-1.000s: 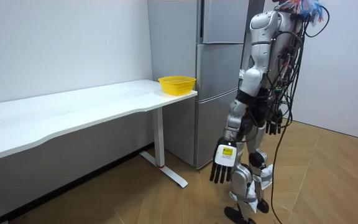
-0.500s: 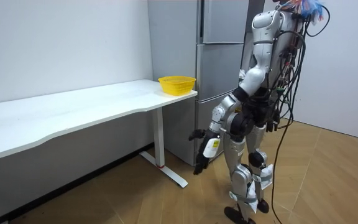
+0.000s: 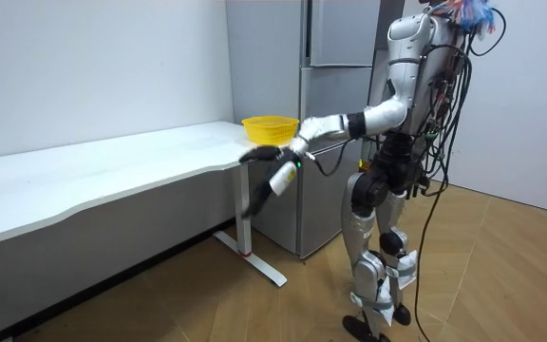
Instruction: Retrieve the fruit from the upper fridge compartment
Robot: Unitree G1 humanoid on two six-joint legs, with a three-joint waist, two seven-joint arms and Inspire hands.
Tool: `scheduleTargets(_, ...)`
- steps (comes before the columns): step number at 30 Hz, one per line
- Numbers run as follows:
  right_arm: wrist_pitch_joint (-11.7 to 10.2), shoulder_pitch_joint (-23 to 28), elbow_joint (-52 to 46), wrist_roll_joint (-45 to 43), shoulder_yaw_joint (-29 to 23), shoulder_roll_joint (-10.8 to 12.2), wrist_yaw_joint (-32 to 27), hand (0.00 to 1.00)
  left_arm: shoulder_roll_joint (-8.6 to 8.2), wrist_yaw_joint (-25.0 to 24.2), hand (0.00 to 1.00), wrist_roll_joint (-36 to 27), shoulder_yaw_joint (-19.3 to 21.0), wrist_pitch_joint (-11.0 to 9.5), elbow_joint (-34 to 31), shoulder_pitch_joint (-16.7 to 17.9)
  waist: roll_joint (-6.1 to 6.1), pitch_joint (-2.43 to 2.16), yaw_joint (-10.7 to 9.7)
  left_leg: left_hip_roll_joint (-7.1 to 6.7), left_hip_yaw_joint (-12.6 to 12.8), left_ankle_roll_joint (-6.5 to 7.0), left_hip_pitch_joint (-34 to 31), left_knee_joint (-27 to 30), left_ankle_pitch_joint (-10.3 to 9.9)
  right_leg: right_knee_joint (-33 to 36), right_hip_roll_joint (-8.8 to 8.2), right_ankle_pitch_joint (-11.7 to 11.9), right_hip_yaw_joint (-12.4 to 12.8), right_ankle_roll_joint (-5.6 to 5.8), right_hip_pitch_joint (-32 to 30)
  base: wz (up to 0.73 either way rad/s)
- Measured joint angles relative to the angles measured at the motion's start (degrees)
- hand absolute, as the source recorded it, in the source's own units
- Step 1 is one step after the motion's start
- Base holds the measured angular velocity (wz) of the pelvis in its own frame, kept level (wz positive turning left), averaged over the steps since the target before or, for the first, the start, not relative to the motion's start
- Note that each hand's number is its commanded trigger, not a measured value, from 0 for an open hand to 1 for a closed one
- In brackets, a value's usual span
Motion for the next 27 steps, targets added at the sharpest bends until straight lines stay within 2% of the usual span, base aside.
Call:
scheduleTargets(2,-0.03,0.52,0.01,-0.03,0.01,0.11,-0.06,0.00,0.03,1.65,0.00,5.32,-0.05,-0.07,-7.68,-0.21,-0.01,0.04,-0.03,0.02,-0.03,0.00,-0.07,0.00,0.00,0.09,0.02,0.00,0.00,0.00,-0.11,0.00)
scheduleTargets(6,0.15,0.71,-0.11,-0.54,-0.03,0.11,-0.02,0.00,0.89,2.14,0.00,14.73,-0.24,0.07,-14.31,-1.96,0.11,0.16,-0.67,0.00,-0.20,0.00,-0.64,0.23,-0.01,0.04,-0.04,0.00,-0.36,0.00,-0.16,0.02)
scheduleTargets(8,0.49,0.80,-0.08,-0.53,0.04,0.17,0.23,0.00,0.90,1.60,0.00,20.08,-0.43,0.31,-19.87,-2.23,0.02,0.21,-1.05,0.01,-0.22,0.00,-0.82,0.23,0.00,-0.10,-0.03,0.00,-0.41,0.00,-0.24,0.00)
scheduleTargets(11,1.11,0.79,0.51,-0.15,0.04,0.16,1.31,0.00,0.91,-0.50,0.00,25.87,-1.58,0.50,-23.88,-2.14,-0.11,0.27,-1.42,-0.02,-0.24,0.00,-0.81,0.30,0.00,-0.14,-0.06,0.00,-0.42,0.00,-0.19,0.00)
scheduleTargets(13,1.23,0.46,0.99,0.50,0.59,0.16,1.37,0.00,0.96,-1.60,0.00,27.56,-2.86,0.95,-25.56,-2.18,0.05,0.27,-1.93,-0.05,-0.42,0.00,-0.73,0.74,0.00,-0.15,-0.09,0.00,-0.26,0.00,-0.12,0.04)
scheduleTargets(16,1.18,0.00,1.70,0.76,0.71,0.20,1.59,0.00,0.99,-5.23,0.00,28.60,-5.81,1.87,-27.54,-2.38,0.04,0.57,-2.66,-0.15,-1.11,0.01,-0.89,1.56,0.00,0.00,-0.20,0.00,-0.42,0.00,0.22,0.09)
scheduleTargets(17,1.23,-0.09,1.75,0.71,0.71,0.27,2.00,0.00,1.01,-6.86,0.00,30.96,-7.49,2.59,-28.34,-2.49,-0.08,0.64,-3.73,-0.32,-1.95,0.01,-1.24,1.86,-0.01,-0.34,-0.39,0.00,-1.50,0.00,0.39,0.22)
scheduleTargets(20,1.29,-0.44,1.76,0.71,0.71,0.69,2.97,0.00,1.01,-12.29,0.00,35.03,-10.73,4.35,-32.48,-3.08,-0.15,0.71,-4.34,-0.34,-2.43,0.01,-1.83,1.96,0.00,-0.82,-0.41,0.02,-1.50,-0.06,-0.01,0.08)
scheduleTargets(22,1.35,-0.42,2.20,0.72,0.71,0.71,3.70,0.00,1.01,-16.02,0.00,36.78,-11.68,4.62,-33.68,-4.52,-0.28,0.78,-4.47,-0.32,-2.50,0.01,-1.84,1.92,0.00,-0.78,-0.36,0.01,-1.49,-0.07,-0.06,0.02)
scheduleTargets(24,1.39,-0.38,2.49,0.75,0.71,0.63,3.92,0.00,1.29,-19.03,0.00,37.72,-11.80,5.38,-34.53,-5.92,0.01,0.58,-4.76,-0.28,-2.42,0.01,-1.86,1.90,0.00,-0.82,-0.31,0.02,-1.50,-0.09,-0.13,-0.02)
scheduleTargets(27,1.43,-0.39,2.82,0.67,0.71,0.32,4.43,0.00,2.48,-23.09,0.00,37.69,-12.51,6.20,-36.23,-7.93,0.17,0.62,-5.19,-0.26,-2.24,0.01,-2.03,1.89,0.00,-0.78,-0.31,0.07,-1.39,-0.15,-0.23,-0.05)
